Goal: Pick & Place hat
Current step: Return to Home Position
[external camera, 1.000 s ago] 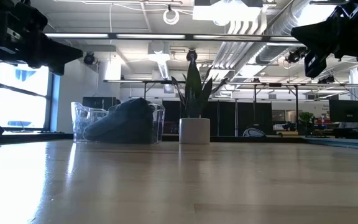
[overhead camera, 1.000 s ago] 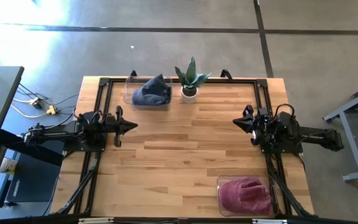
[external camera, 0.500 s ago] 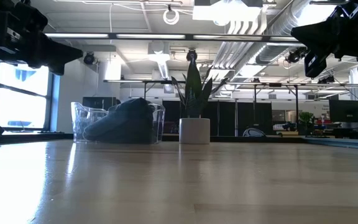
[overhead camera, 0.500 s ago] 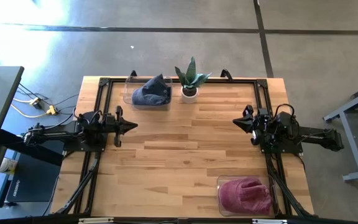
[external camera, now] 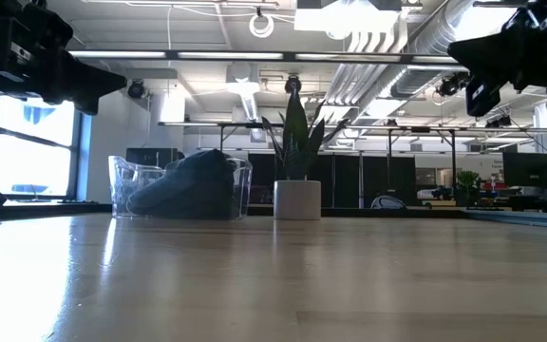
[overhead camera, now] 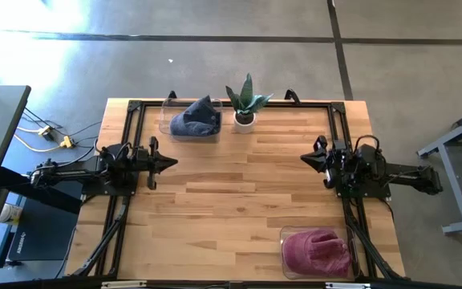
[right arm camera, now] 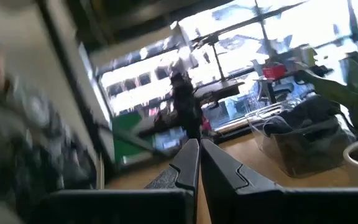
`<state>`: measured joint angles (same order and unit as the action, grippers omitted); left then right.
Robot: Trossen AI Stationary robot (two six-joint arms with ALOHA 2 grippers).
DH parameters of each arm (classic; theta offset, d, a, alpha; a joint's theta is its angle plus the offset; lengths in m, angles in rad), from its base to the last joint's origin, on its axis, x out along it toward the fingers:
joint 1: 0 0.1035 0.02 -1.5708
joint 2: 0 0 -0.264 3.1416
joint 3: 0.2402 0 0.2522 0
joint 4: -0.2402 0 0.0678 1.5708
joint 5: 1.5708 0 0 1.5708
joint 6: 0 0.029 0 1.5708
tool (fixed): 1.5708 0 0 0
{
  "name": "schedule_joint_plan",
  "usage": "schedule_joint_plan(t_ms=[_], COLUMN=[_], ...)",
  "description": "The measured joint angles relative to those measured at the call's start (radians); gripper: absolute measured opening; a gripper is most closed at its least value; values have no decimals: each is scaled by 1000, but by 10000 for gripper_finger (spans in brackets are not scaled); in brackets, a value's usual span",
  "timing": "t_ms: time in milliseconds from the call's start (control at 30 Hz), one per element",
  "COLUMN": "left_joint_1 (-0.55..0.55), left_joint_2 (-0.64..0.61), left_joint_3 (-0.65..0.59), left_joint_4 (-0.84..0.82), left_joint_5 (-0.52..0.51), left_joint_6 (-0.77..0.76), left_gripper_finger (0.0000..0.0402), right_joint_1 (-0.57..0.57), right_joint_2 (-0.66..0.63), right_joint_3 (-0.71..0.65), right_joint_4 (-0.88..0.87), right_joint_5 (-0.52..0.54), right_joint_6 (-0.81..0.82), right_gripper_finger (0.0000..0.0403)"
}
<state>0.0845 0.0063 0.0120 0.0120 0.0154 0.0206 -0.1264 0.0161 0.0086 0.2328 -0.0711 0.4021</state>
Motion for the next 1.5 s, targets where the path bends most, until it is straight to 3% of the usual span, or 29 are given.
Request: schedule_joint_plan(t_ms=[167, 267, 467, 1500], left_joint_1=[0, 0, 0, 0], left_joint_2=[0, 0, 0, 0], left_joint_3=[0, 0, 0, 0], left_joint_4=[0, 0, 0, 0], left_joint_5=[-1, -2, -2, 0], left_joint_6=[-1, -1, -1, -1], left_gripper_finger=[1, 1, 1, 1], right_joint_1=[50, 75, 74, 74], right_joint_2=[-16, -16, -16, 3], right_joint_3=[0, 0, 0, 0], right_joint_4=[-90, -185, -204, -207], right_joint_5=[-47, -17, 28, 24], right_joint_6=[-245, -286, -400, -403], right_gripper_finger=[12, 12, 12, 12])
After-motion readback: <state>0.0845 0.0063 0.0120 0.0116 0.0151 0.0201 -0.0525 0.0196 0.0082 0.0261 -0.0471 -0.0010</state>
